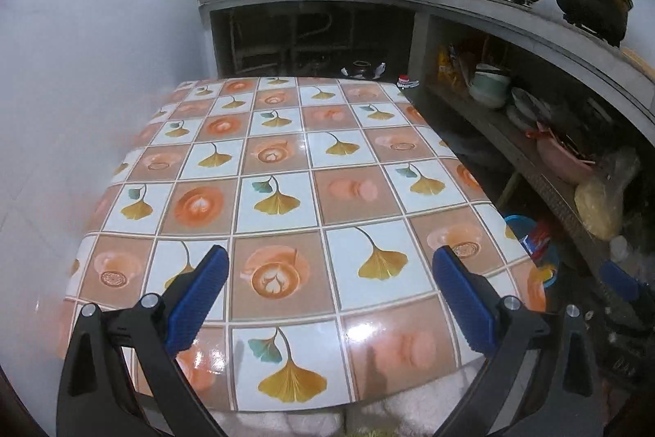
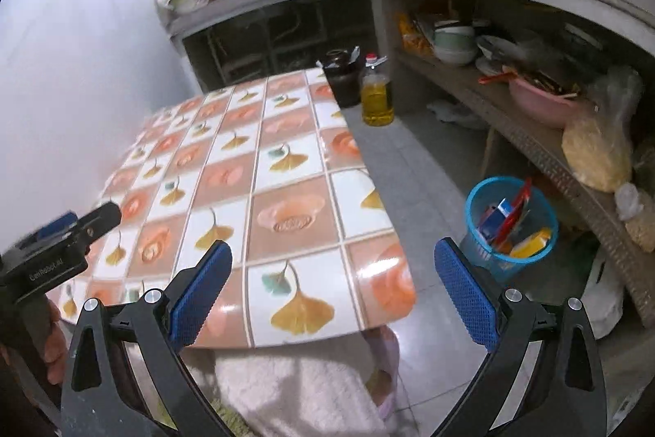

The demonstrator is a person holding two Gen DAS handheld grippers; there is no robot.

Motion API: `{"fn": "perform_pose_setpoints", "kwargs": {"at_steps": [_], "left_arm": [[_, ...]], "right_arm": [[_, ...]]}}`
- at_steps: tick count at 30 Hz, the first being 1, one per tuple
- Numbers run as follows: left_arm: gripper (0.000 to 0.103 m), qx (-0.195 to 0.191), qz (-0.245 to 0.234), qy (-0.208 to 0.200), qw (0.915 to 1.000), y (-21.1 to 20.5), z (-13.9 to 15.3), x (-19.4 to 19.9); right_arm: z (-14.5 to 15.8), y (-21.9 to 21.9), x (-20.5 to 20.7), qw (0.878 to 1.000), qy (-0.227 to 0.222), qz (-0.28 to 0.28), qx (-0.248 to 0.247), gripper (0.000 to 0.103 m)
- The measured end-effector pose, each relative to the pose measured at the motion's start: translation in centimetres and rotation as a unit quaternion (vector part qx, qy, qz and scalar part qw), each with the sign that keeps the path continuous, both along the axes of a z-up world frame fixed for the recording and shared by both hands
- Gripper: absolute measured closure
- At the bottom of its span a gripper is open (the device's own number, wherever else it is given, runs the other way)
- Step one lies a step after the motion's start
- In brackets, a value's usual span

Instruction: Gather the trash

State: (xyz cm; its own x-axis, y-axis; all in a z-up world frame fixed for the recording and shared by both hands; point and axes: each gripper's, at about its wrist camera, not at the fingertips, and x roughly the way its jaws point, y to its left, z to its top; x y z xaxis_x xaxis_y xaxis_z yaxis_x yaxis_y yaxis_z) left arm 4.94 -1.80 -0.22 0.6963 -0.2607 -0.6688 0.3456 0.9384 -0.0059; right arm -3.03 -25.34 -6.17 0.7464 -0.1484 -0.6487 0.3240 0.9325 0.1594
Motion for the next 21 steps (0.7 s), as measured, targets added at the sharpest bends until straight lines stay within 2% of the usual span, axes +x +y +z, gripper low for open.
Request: {"fn": "perform_pose_setpoints", "kwargs": {"at_steps": [3, 7, 10, 13, 15, 18, 21], "left_arm": [[0.005, -0.008, 0.011, -0.028, 0.9995, 0.1, 1.0, -0.3], [0.005, -0.022, 0.035, -0.054, 0.9977, 0.0, 2.5, 0.0], [0.005, -0.040, 0.058, -0.060, 0.9957, 0.0, 3.6, 0.3], [0.005, -0.072, 0.089, -0.042, 0.9926, -0.1, 3.8, 0.1], [0.005, -0.078, 0.095, -0.026, 0.9921, -0.6, 3.4, -0.4], [0.005, -0.053, 0.088, -0.007, 0.9947, -1.8, 2.2, -1.7], [0.006, -0.023, 0.078, 0.033, 0.9962, -2.6, 0.2, -3.1]], "right_arm": [[0.8, 0.6, -0.5, 0.999, -0.013, -0.008, -0.040, 0.008], [1.7, 0.2, -1.2, 0.997, -0.039, -0.028, -0.066, 0.008], [2.3, -0.3, -1.8, 0.993, -0.058, -0.053, -0.087, 0.008], [2.8, -0.9, -2.7, 0.989, -0.080, -0.067, -0.107, 0.008], [3.0, -1.6, -3.0, 0.987, -0.085, -0.077, -0.116, 0.008], [2.9, -2.6, -3.3, 0.987, -0.082, -0.083, -0.107, 0.008], [2.4, -3.1, -3.2, 0.990, -0.063, -0.083, -0.098, 0.008]]}}
